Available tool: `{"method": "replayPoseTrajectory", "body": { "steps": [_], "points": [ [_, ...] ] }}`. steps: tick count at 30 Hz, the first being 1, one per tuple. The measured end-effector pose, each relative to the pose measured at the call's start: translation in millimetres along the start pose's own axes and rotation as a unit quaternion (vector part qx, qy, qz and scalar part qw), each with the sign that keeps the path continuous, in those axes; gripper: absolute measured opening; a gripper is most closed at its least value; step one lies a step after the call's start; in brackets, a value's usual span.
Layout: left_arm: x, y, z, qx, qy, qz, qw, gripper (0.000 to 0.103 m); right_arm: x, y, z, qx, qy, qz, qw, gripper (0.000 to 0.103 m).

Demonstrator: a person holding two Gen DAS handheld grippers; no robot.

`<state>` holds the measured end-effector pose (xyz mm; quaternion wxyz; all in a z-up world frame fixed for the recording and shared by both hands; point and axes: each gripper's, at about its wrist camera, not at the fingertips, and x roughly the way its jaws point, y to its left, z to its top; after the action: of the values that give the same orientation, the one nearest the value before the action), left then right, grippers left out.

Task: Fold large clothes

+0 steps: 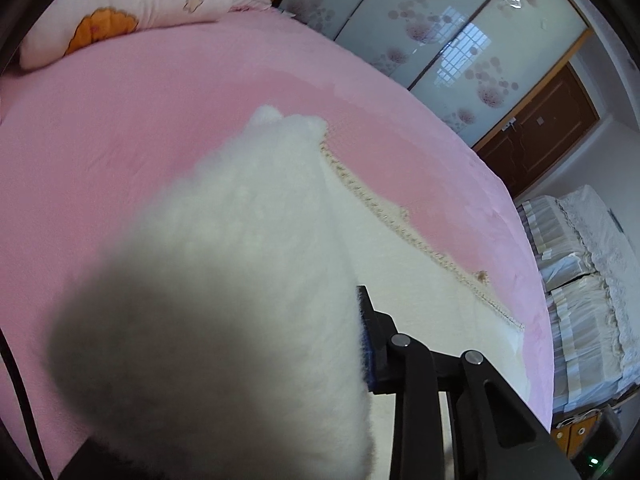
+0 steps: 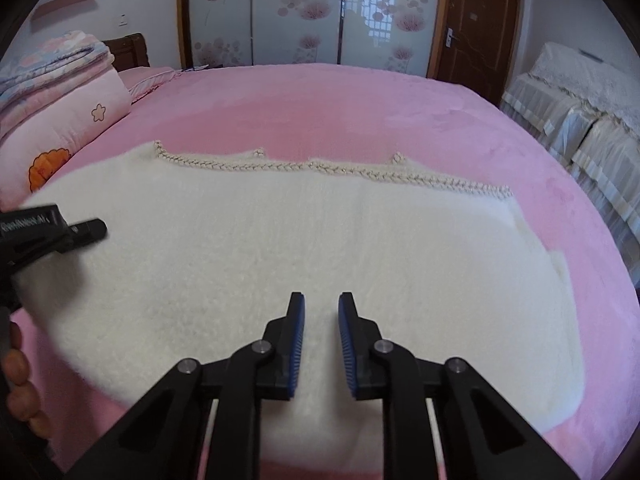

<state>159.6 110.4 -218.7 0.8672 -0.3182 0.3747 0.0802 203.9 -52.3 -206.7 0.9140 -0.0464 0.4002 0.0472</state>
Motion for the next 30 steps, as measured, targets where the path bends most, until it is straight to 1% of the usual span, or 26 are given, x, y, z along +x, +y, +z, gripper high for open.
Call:
{"method": "replayPoseTrajectory", "body": {
  "steps": [2,4,7,9,11,14,16,18,19,20,23,25,27,28,29,30],
  "points": [
    [-10.1,-13.1,1.0,0.019,-0.011,-0.002,0.9998,0.022,10.6,-1.4,-0.8,-0.008,0.006,0.01,1.0,0.011],
    [-17.9,-27.2,1.3,0.036,-0.017,-0.007,0.9992,0.022,31.4,-1.8,-7.0,-0.023,0.035,0.031,0.999,0.011],
    [-28.7,-54.4,-1.2,0.075,-0.029,-0.01,0.9967,0.021,40.0,-0.9,-17.4,-0.052,0.021,0.039,0.998,0.011],
    [-35.0,-75.1,-5.0,0.102,-0.034,-0.017,0.994,0.021,40.3,-4.2,-18.6,-0.046,0.022,0.05,0.997,0.012],
    [-41.0,-94.1,-9.4,0.128,-0.04,-0.025,0.9906,0.021,42.1,-12.2,-16.5,-0.029,0.03,0.072,0.997,0.012],
    [-48.5,-124.7,-17.6,0.159,-0.043,-0.043,0.9855,0.021,45.6,-32.4,-15.2,0.013,0.045,0.125,0.991,0.012],
    [-49.4,-146.8,-24.7,0.175,-0.042,-0.056,0.9821,0.021,45.2,-47.8,-13.2,0.048,0.059,0.162,0.984,0.012],
    [-46.5,-171.5,-33.0,0.188,-0.038,-0.072,0.9787,0.021,38.2,-67.5,-12.8,0.093,0.073,0.197,0.973,0.01],
    [-46.0,-179.9,-38.1,0.193,-0.035,-0.082,0.9771,0.021,32.2,-78.4,-14.3,0.113,0.074,0.203,0.97,0.01],
    [-44.0,-192.0,-43.8,0.199,-0.029,-0.093,0.975,0.021,23.8,-91.1,-17.3,0.132,0.071,0.201,0.968,0.01],
    [-34.8,-223.6,-63.2,0.219,-0.014,-0.117,0.9686,0.021,-7.1,-133.8,-30.9,0.173,0.056,0.176,0.967,0.01],
    [-28.6,-241.8,-79.4,0.23,-0.003,-0.139,0.9632,0.021,-26.3,-163.5,-43.4,0.195,0.051,0.148,0.968,0.01],
    [-20.9,-258.8,-98.8,0.248,0.008,-0.152,0.9568,0.021,-42.8,-192.5,-59.7,0.214,0.052,0.115,0.969,0.01],
    [-15.9,-266.8,-109.8,0.262,0.014,-0.153,0.9526,0.021,-48.6,-203.9,-67.3,0.22,0.054,0.1,0.969,0.01],
    [-6.8,-276.1,-125.9,0.285,0.026,-0.149,0.9464,0.021,-53.1,-214.3,-75.1,0.225,0.058,0.085,0.969,0.01],
    [2.4,-280.6,-136.4,0.297,0.038,-0.145,0.9429,0.021,-57.2,-225.2,-85.6,0.232,0.065,0.065,0.968,0.01]
  ]
}}
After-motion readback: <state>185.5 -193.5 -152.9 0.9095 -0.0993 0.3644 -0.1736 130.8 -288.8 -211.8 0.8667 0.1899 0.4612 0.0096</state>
